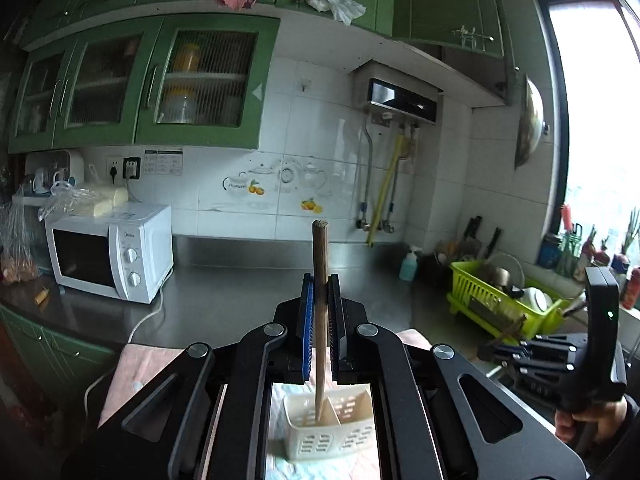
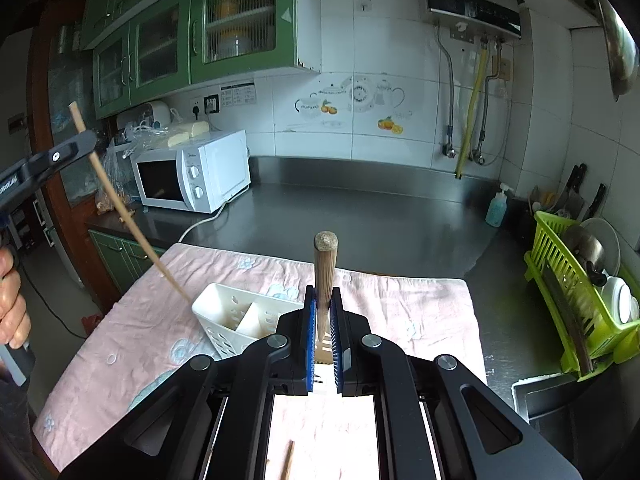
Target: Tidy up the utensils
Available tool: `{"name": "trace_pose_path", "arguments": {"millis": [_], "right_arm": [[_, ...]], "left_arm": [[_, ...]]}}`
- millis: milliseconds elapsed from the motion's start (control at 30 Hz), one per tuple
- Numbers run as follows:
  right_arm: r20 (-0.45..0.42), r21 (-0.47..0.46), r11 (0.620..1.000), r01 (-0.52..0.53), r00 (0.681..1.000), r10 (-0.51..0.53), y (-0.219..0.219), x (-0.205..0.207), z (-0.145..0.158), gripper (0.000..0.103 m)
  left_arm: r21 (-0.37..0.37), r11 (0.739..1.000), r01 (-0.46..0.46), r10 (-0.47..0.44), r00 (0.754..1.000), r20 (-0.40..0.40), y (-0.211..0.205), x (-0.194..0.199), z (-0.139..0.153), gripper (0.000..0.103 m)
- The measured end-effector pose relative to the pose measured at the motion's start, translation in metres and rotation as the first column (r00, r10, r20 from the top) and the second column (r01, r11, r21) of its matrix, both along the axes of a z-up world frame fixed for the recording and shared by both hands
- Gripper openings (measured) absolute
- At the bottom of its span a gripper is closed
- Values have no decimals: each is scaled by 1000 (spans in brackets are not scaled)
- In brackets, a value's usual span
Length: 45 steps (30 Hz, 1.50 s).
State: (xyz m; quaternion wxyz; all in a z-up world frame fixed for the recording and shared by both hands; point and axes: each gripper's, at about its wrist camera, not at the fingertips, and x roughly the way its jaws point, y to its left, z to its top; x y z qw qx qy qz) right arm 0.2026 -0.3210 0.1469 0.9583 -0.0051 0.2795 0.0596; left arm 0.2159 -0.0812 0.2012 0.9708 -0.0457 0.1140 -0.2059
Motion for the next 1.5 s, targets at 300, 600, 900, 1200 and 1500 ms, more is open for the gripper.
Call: {"name": "trace_pose_path", "arguments": {"millis": [300,600,900,1200,1500], "right_arm": [[-66,-4,1000,-18,998,17,3,26,-33,7],[-83,-4,1000,-5,996,5,9,35,-50,8],[-8,-30,999,27,1000,-27,8,0,-34,26],[-13,10,998,-56,998,56,23,-90,-63,26],[-175,106,978,-180,965,196,56,-156,-150,26]], "left_arm": [[33,999,-33,38,990,-136,-19,59,-38,5],[50,999,-19,29,975,-219,-10,70,-66,9],[55,998,-12,22,981,-195,1,29,-60,44],[108,994,-14,34,981,-192,21,-43,-73,62],[135,991,7,25,972,-235,40,-99,-108,66]]}}
